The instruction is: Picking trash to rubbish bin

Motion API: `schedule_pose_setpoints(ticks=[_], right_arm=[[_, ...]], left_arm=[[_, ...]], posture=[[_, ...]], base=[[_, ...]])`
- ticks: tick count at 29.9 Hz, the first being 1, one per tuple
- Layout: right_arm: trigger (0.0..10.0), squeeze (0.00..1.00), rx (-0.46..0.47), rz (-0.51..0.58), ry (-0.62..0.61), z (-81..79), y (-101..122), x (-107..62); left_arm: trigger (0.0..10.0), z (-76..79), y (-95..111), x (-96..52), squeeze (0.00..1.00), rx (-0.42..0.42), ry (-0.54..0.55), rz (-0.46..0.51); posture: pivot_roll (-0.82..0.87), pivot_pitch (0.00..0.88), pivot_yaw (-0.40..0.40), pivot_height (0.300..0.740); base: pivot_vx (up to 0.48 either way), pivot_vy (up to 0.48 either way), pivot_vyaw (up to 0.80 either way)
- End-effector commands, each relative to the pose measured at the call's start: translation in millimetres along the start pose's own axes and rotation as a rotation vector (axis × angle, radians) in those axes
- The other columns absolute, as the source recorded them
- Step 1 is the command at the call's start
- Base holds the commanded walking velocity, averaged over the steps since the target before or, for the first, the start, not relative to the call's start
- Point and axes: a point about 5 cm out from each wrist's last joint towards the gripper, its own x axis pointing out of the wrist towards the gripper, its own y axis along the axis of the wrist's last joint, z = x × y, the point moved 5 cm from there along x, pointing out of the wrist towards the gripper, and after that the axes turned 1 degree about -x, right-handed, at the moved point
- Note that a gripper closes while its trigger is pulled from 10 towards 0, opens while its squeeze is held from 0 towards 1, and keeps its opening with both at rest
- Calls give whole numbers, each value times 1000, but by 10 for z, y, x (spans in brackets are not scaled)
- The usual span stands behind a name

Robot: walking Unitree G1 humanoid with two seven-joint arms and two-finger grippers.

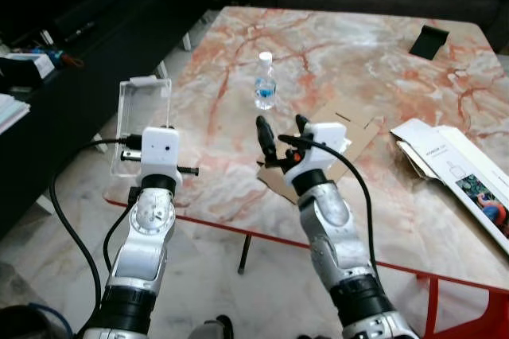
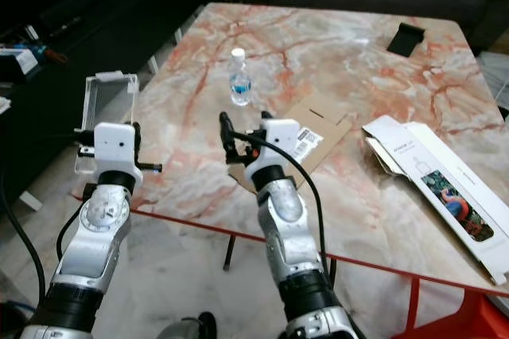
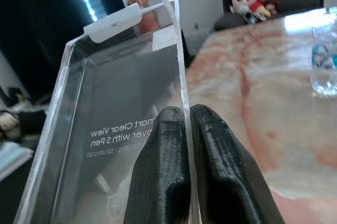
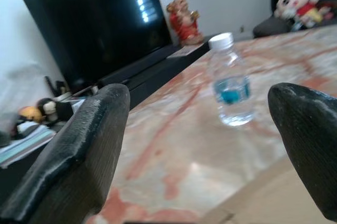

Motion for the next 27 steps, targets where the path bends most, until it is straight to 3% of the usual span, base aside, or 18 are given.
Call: schedule_pose_setpoints(ticks=[1, 8, 20, 27], right_arm=[[10000, 0, -13, -25, -40, 91, -84, -46], [10000, 0, -36, -36, -97, 284, -121, -99], [10000, 0, -59, -3, -139, 383, -35, -28], [10000, 0, -70, -12, -158, 459, -73, -79]], left_arm=[[10000, -75, 115, 22, 0, 25, 17, 56], [10000, -75, 36, -5, 0, 33, 11, 35], [10000, -63, -55, 5, 0, 19, 17, 4], [10000, -91, -122, 8, 0, 20, 17, -13]], posture=[[59, 53, 74, 740], [60, 66, 83, 740], [47, 52, 103, 740], [42, 51, 106, 740]], base=[[0, 0, 0], [0, 0, 0], [0, 0, 0], [0, 0, 0]])
